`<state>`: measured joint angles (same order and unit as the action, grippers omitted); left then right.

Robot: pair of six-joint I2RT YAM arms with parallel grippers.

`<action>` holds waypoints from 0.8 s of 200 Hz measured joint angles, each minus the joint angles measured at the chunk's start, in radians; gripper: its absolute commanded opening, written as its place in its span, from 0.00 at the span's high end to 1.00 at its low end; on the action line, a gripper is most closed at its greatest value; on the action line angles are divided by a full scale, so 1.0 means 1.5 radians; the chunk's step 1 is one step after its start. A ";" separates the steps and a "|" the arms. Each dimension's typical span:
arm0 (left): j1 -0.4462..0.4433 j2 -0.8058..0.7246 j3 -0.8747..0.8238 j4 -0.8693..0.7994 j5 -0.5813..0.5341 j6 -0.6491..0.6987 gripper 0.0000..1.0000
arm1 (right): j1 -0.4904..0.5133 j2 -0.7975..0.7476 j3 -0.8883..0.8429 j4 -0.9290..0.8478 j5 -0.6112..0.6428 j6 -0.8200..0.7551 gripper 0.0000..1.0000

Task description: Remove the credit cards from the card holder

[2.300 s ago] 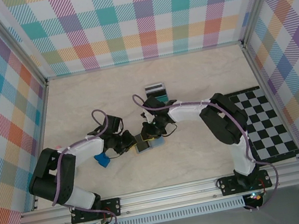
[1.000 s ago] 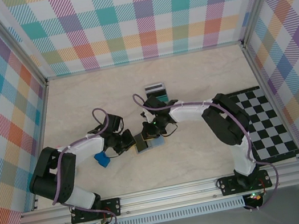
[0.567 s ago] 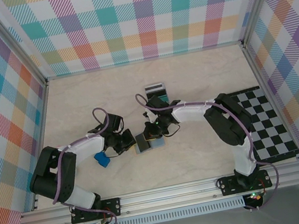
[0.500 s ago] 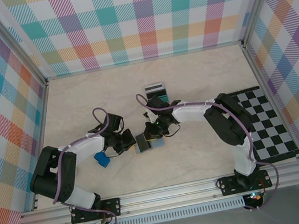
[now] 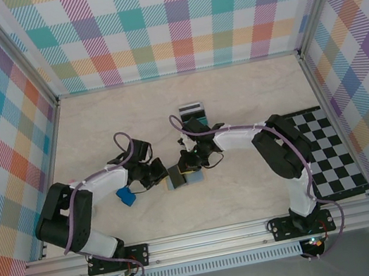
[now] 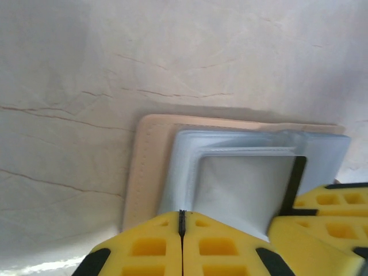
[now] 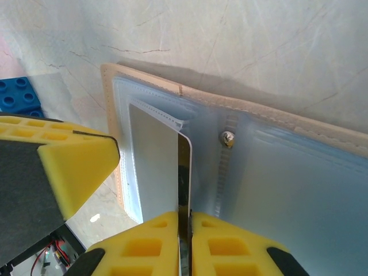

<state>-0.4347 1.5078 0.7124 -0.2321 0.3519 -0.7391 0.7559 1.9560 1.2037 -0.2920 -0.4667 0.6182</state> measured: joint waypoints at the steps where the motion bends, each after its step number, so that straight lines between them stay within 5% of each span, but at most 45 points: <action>1: 0.000 -0.001 0.000 0.000 0.000 0.000 0.95 | 0.000 0.000 0.000 0.000 0.000 0.000 0.88; 160: 0.000 0.050 0.016 0.015 0.016 0.006 1.00 | -0.006 0.008 -0.007 0.006 -0.025 0.002 0.83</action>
<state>-0.4351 1.5829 0.7368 -0.2100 0.3763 -0.7300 0.7467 1.9682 1.1927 -0.2836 -0.5049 0.6209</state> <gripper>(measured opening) 0.040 0.170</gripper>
